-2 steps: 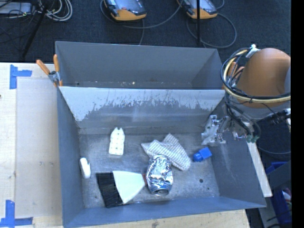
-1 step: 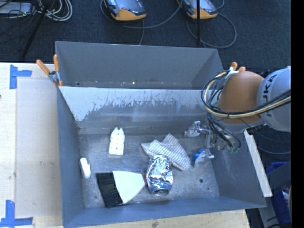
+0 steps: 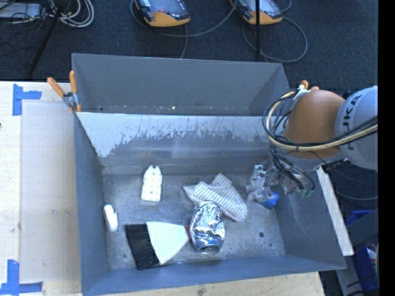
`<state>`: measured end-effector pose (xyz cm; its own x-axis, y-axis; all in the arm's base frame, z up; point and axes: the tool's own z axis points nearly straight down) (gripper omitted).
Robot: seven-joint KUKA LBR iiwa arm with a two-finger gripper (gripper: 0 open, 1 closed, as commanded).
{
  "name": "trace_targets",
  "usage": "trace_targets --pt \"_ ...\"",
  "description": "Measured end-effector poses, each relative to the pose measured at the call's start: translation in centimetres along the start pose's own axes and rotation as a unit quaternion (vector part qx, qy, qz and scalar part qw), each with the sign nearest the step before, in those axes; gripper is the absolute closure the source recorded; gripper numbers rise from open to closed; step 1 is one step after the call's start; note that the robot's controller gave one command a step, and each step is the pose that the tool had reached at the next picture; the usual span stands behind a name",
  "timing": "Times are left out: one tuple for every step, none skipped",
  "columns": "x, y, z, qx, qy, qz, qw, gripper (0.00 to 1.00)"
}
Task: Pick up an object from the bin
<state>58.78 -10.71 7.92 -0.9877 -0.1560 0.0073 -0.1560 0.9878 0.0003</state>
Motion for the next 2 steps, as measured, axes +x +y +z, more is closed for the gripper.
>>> trace_targets --pt "0.0 0.0 0.0 0.0 -0.0011 0.0 1.0 1.0" --pt "1.6 -0.1 -2.8 -0.002 -0.001 0.018 0.9998 1.0"
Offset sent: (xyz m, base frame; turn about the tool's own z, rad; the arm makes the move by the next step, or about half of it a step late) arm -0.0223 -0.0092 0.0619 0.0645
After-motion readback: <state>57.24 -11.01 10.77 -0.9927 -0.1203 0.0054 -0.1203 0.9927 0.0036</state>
